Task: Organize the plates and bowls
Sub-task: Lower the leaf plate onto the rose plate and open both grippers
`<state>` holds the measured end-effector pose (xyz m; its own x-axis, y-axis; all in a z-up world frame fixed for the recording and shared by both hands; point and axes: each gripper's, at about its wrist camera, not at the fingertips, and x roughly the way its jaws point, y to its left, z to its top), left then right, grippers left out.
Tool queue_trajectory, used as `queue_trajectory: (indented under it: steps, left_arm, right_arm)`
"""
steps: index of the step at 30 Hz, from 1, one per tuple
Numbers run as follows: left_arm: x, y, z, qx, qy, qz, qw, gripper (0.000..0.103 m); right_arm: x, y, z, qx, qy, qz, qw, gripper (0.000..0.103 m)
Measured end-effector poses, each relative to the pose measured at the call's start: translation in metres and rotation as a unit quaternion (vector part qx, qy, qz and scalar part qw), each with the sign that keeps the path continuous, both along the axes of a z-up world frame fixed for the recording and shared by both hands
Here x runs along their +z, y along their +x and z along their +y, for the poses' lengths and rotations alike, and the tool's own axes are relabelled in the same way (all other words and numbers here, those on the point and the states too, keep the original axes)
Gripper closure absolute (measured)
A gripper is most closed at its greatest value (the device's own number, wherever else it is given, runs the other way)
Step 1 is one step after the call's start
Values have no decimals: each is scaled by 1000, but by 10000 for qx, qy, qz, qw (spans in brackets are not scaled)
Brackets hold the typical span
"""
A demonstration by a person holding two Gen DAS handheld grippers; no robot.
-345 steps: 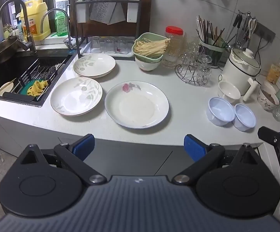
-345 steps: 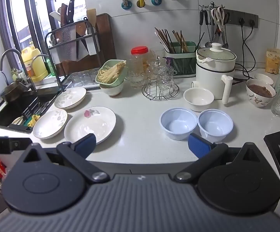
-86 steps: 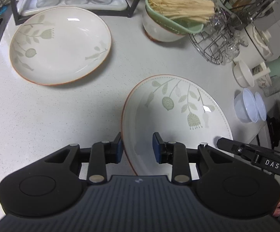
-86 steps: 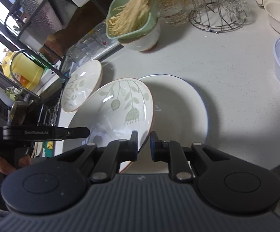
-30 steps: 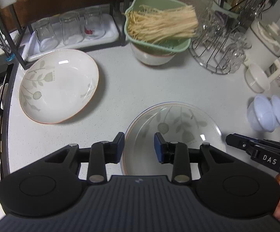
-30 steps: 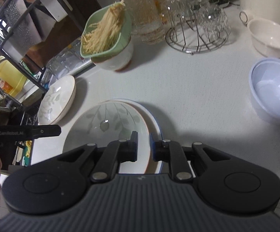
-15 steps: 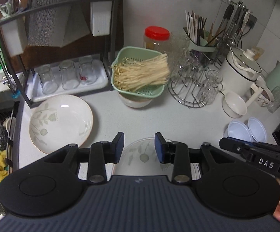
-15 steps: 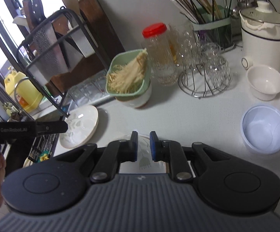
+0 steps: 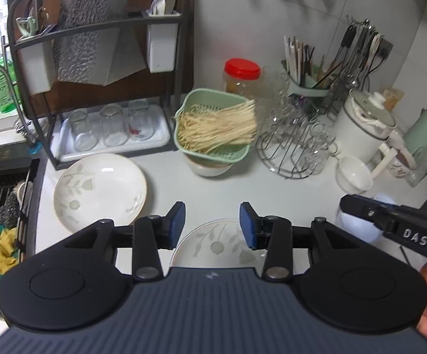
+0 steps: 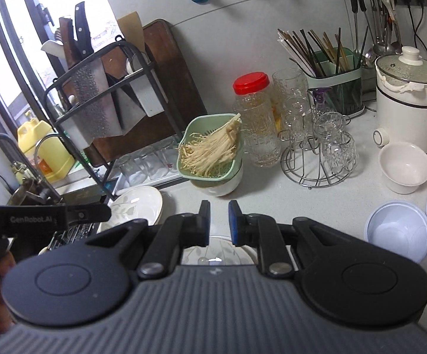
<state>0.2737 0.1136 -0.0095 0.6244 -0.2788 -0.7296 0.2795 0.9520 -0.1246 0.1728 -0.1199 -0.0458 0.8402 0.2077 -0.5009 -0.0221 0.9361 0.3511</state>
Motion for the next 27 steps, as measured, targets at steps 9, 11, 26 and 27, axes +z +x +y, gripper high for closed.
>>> queue_trajectory:
  steps: [9,11,26,27]
  left_arm:
    - [-12,-24,8,424,68,135,9990,56]
    - [-12,-30,12,588,71,134,9982,56]
    - [-20,-61,35,1467,-69,358,9885,56]
    - [-20,-61,34,1496,-76,359,9881,56]
  right_arm:
    - [-8,-12,6,294,-242,45,9993,86]
    - [-10,-14,7,417,-262,39,9988,86]
    - [-19,-15,30,1291,-442,6,9907,86]
    - [-20,-16,31,1310,-448,11,9904,86]
